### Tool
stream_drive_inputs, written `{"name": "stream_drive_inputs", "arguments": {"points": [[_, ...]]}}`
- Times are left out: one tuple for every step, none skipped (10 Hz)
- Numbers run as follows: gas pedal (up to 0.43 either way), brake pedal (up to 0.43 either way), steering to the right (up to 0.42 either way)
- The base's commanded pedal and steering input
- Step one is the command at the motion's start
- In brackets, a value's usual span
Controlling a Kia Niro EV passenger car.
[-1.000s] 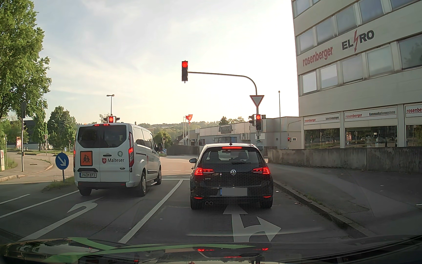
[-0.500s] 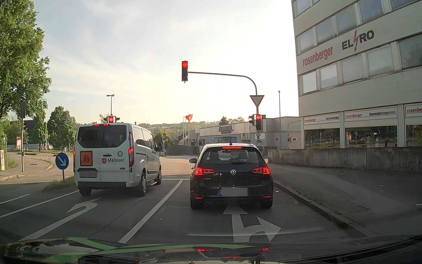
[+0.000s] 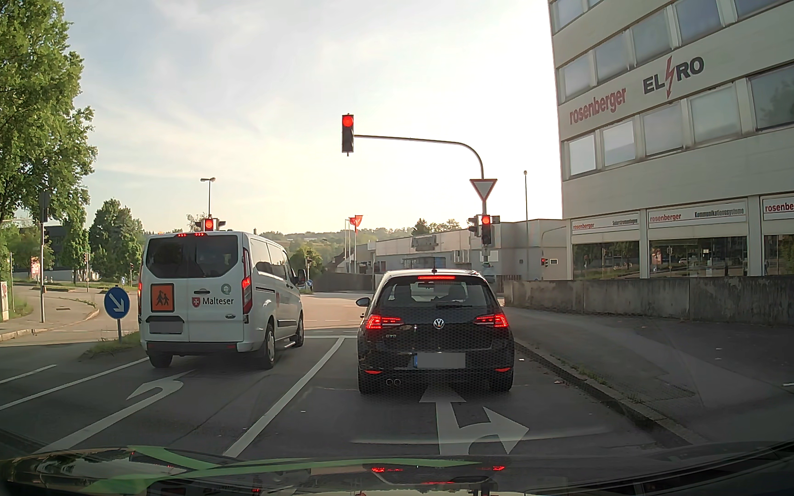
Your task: Follow the waypoints while adhering to traffic rules and regulations
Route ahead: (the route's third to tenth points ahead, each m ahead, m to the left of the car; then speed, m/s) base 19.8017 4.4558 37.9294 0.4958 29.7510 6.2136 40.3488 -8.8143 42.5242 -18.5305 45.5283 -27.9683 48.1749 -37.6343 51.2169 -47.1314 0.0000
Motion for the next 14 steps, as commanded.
{"name": "stream_drive_inputs", "arguments": {"points": [[0.000,0.543,-0.021],[0.000,0.549,-0.021],[0.000,0.549,-0.021],[0.000,0.543,-0.021],[0.000,0.543,-0.021],[0.000,0.543,-0.021],[0.000,0.543,-0.021],[0.000,0.543,-0.021],[0.000,0.543,-0.021],[0.000,0.543,-0.021],[0.000,0.543,-0.021],[0.000,0.543,-0.021],[0.000,0.543,-0.021],[0.000,0.543,-0.021]]}}
